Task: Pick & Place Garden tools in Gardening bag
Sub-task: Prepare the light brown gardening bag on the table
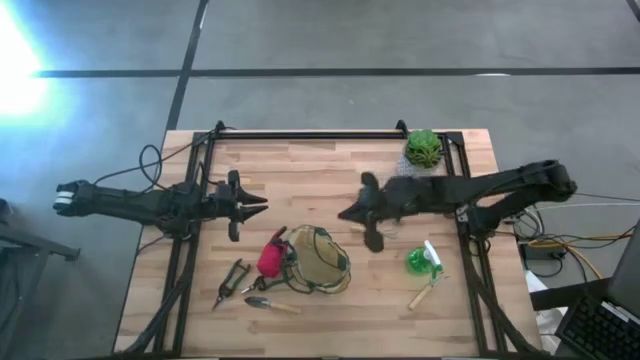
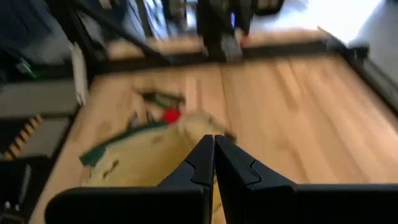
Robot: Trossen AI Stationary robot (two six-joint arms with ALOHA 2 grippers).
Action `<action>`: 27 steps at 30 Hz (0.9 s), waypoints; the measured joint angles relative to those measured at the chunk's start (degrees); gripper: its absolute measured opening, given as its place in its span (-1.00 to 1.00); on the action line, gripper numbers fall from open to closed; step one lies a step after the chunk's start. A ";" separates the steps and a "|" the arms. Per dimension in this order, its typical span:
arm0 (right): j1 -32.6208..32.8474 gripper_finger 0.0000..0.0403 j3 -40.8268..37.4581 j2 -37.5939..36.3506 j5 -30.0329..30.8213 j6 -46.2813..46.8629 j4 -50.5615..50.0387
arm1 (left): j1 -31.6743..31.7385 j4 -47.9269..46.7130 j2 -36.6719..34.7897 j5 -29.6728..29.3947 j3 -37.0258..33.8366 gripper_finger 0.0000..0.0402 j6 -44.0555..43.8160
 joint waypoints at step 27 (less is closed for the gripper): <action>11.24 -0.39 22.18 24.01 -0.57 10.74 -18.96 | -0.02 0.72 0.04 2.65 0.00 -0.59 1.80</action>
